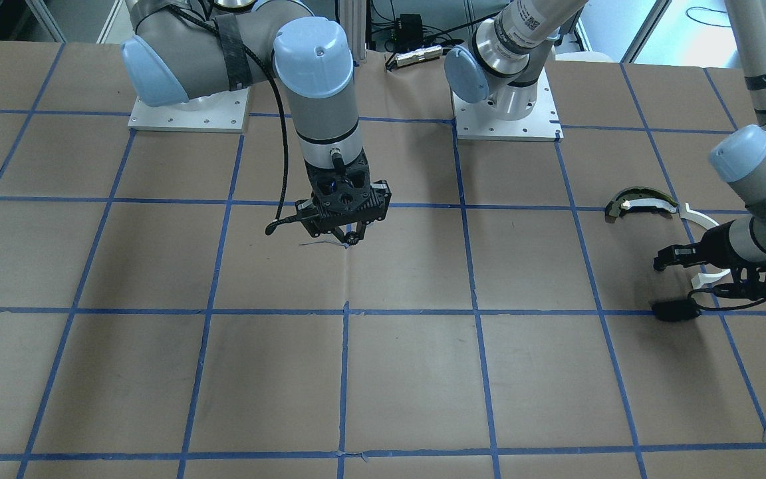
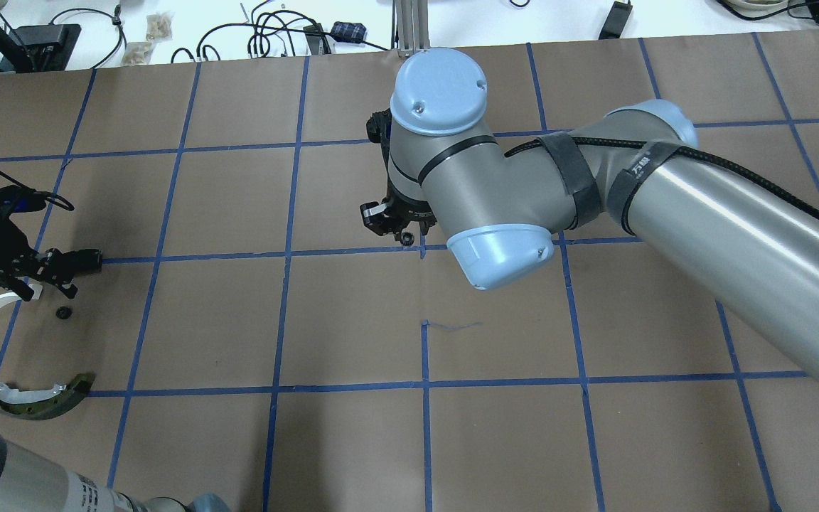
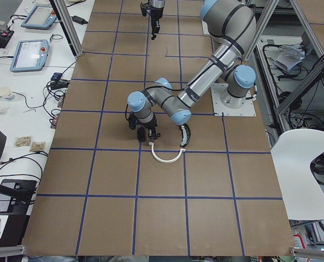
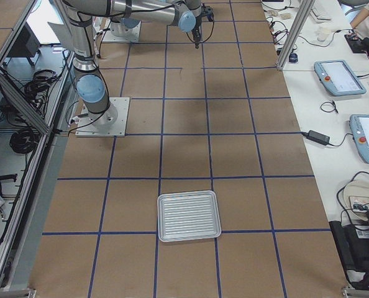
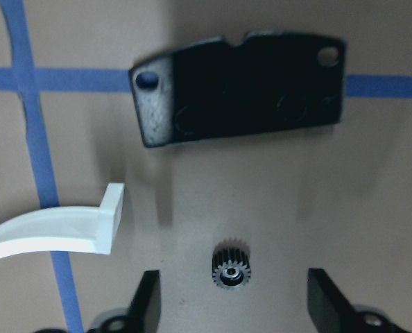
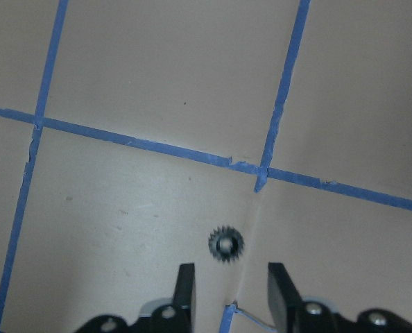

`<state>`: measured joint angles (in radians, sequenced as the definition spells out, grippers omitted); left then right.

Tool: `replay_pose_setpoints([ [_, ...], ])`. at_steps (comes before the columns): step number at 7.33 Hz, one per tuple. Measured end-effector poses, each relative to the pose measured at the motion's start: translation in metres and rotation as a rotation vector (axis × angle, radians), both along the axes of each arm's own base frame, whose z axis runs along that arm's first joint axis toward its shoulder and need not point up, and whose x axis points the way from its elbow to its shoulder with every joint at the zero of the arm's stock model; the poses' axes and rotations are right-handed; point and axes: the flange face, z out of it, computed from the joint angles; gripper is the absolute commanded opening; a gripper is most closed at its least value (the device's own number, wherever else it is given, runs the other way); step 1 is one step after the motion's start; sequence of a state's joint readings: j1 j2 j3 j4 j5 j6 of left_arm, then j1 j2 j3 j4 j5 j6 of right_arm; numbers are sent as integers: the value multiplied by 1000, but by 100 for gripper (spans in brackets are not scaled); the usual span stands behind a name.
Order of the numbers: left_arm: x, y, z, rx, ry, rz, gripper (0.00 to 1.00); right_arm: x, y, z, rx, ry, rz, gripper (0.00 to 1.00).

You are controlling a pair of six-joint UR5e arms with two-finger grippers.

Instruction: Place bearing gear from tray to pile

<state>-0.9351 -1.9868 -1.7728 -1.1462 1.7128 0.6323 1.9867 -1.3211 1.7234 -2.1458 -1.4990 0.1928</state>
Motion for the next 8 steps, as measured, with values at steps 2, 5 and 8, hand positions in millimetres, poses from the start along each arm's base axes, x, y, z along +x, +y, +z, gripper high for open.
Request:
replay_pose_setpoints([
  [2,-63,-36,47,-49,-46,-104,100,-6,-7,11,-10,-3,-16,98],
  [5,-175,-57,77,-99,-47,-140,100,-72,-32,83,24,54,-17,100],
  [8,-327,-57,63,-110,-14,-105,100,-182,-27,157,48,159,-113,100],
])
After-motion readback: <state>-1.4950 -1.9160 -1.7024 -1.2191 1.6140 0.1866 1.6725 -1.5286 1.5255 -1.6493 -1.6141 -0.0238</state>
